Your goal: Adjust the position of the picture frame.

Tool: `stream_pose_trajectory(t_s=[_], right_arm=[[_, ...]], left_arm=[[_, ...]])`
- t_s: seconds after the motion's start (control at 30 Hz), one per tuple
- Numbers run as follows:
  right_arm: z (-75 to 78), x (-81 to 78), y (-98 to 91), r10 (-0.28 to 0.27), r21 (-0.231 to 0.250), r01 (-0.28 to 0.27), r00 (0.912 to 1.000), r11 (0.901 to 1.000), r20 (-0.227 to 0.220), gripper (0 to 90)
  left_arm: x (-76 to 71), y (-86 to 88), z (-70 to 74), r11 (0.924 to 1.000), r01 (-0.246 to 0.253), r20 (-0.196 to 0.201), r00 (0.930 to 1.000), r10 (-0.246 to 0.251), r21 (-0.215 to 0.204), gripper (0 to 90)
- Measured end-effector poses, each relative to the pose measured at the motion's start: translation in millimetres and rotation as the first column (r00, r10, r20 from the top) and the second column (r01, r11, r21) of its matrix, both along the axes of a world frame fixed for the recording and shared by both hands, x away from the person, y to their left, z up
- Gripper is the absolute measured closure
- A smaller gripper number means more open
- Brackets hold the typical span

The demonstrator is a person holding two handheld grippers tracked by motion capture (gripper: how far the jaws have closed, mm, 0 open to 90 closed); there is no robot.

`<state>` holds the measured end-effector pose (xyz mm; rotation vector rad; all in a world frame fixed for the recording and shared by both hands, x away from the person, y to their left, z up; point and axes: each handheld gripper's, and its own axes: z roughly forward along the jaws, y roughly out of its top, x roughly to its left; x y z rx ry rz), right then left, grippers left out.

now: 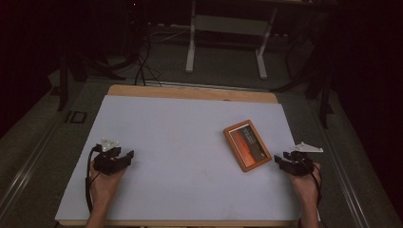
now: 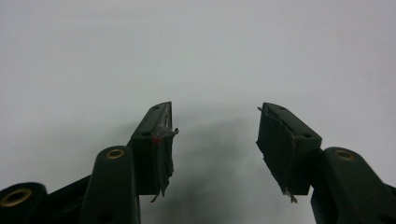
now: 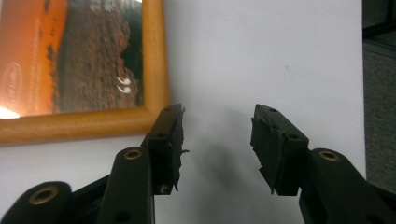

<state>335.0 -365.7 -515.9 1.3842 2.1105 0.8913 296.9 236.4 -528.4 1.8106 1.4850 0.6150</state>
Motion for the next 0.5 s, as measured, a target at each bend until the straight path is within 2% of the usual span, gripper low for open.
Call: stream_pose_trajectory(t_s=[0.07,0.2,0.3,0.5], right_arm=[[0.3,-0.2,1.1,0.011,0.015,-0.011,0.9999,0.9998,0.007,52.0],[0.8,0.1,6.2,0.026,0.025,-0.026,0.9997,0.9994,0.005,51.1],[1.2,0.0,8.5,0.032,0.026,-0.032,0.9995,0.9992,0.005,51.0],[4.2,3.2,13.6,0.064,0.040,-0.064,0.9980,0.9972,0.000,49.5]], left_arm=[[0.3,-3.0,0.5,0.9999,0.012,0.000,0.9999,-0.012,-0.010,45.5],[-0.9,-10.9,0.6,0.9994,0.033,0.002,0.9995,-0.033,0.010,45.5],[-3.8,-16.3,1.8,0.9987,0.051,0.012,0.9986,-0.051,-0.001,45.7],[-5.8,-28.1,6.5,0.9946,0.101,0.032,0.9943,-0.102,0.023,45.7]])
